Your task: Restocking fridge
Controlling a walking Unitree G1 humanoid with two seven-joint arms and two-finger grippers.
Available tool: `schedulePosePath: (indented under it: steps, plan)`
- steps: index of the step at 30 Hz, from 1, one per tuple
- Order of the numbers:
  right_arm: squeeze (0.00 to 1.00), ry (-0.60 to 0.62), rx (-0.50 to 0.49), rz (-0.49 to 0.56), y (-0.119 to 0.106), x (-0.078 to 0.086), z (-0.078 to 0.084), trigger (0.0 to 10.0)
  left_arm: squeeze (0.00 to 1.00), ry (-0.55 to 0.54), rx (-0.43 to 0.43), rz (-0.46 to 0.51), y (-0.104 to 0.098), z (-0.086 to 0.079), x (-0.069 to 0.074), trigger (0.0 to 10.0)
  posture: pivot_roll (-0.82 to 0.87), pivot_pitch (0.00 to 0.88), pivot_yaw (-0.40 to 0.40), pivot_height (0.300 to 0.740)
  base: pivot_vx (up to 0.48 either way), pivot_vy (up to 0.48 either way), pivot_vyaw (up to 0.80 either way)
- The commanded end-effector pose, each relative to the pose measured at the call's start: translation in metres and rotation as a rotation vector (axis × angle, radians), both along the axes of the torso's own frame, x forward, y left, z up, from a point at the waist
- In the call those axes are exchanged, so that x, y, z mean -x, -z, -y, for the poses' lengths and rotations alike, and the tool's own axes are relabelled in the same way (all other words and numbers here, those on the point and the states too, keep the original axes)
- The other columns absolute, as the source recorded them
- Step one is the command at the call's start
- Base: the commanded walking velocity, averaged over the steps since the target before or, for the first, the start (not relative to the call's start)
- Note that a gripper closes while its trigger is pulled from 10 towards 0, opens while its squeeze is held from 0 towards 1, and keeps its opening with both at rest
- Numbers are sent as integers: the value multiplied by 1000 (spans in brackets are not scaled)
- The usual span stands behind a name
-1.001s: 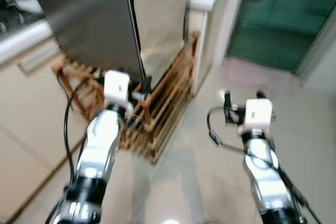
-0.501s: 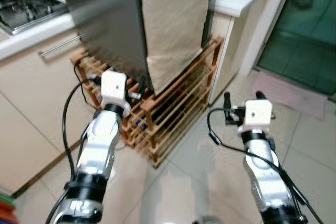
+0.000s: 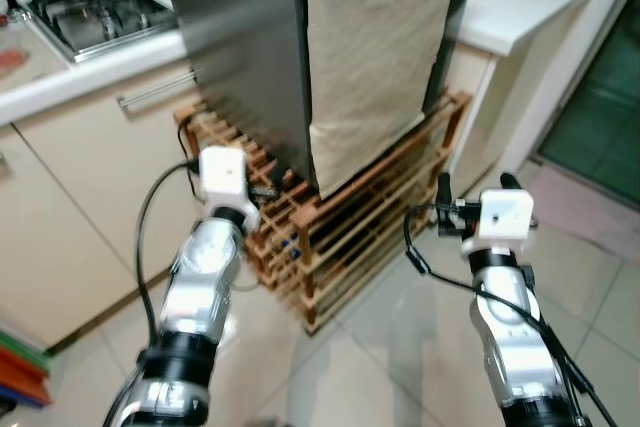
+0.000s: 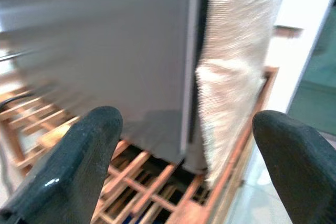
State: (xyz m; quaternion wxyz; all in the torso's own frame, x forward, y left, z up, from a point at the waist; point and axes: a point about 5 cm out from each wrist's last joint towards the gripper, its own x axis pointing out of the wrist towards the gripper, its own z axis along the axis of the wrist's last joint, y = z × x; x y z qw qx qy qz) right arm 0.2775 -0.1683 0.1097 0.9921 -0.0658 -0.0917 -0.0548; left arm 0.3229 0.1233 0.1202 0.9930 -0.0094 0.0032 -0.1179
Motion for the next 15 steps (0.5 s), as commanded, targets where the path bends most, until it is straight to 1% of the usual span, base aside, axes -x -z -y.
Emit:
schedulePosePath:
  steps: [1,3,4,5,6,8,9,12,15]
  plan:
    - [0,-1,-31,15,-7,-3,-2,10000,0,24,12,40,-15,5,-4,10000,-116,0,24,740,0,0,0]
    - [0,-2,-39,-4,-2,1,-3,10000,0,17,16,45,-16,0,-4,10000,-120,0,24,740,0,0,0]
    - [0,-8,-35,-21,2,5,-3,10000,0,9,-12,48,-11,-7,0,10000,-122,0,28,740,0,0,0]
    - [0,-21,-25,-43,8,12,-3,10000,0,10,-63,43,-1,-18,7,10000,-124,0,27,740,0,0,0]
    - [0,-30,-15,-56,12,16,-3,10000,0,15,-96,33,5,-25,12,10000,-122,0,27,740,0,0,0]
    - [0,-41,10,-93,21,26,1,10000,0,26,-133,11,18,-37,23,10000,-117,0,24,740,0,0,0]
    - [0,-43,17,-108,24,29,2,10000,0,27,-141,2,22,-41,26,10000,-117,0,24,740,0,0,0]
    - [0,-30,15,-160,36,38,7,10000,0,1,-118,-2,27,-46,31,10000,-113,0,22,740,0,0,0]
    - [0,-29,9,-146,32,36,5,10000,0,-22,-96,27,20,-41,30,10000,-113,0,22,740,0,0,0]
